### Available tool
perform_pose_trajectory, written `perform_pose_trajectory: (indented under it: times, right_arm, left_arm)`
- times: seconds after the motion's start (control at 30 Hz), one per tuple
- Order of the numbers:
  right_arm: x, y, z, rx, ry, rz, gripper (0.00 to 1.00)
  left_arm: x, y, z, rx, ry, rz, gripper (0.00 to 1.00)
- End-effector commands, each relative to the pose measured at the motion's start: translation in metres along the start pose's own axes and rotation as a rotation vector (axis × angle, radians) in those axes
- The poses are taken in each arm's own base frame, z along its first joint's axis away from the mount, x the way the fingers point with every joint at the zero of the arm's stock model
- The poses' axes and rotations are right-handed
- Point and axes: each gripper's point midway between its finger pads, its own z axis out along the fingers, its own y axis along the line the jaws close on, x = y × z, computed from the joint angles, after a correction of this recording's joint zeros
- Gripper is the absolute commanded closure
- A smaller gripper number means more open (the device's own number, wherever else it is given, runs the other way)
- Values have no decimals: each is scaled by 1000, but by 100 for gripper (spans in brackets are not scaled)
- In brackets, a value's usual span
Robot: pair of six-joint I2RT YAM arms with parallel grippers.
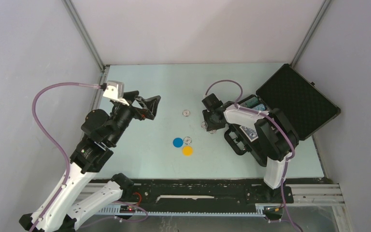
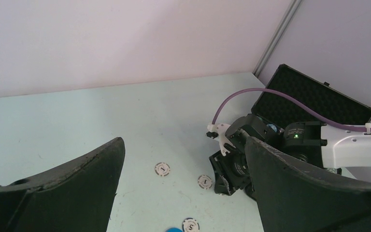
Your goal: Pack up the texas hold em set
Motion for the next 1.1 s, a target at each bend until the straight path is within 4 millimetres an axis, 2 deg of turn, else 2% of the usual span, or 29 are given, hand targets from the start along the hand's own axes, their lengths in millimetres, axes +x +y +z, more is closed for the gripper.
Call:
perform_pose_trajectory:
  times: [0.0, 0.17, 0.27, 0.43, 0.63, 1.07]
  right_arm:
    - [4, 3, -16, -11, -3, 10, 49]
    - [-7, 3, -29, -18, -43, 12, 50]
    - [-17, 9, -34, -40, -71, 7, 51]
    - [-37, 27, -30, -87, -88, -2, 51]
    - [-53, 36, -21, -72, -81, -19, 50]
    - [-52, 30, -3, -28, -49, -22, 47]
  left_arm:
    - [7, -5, 5, 23, 3, -10, 0]
    - [7, -4, 5, 22, 4, -10, 0]
    - [7, -5, 5, 23, 5, -10, 0]
    - [7, -4, 5, 21, 3, -9, 0]
    - [5, -3, 4, 15, -5, -6, 0]
    - [1, -4, 0, 21, -17, -9, 0]
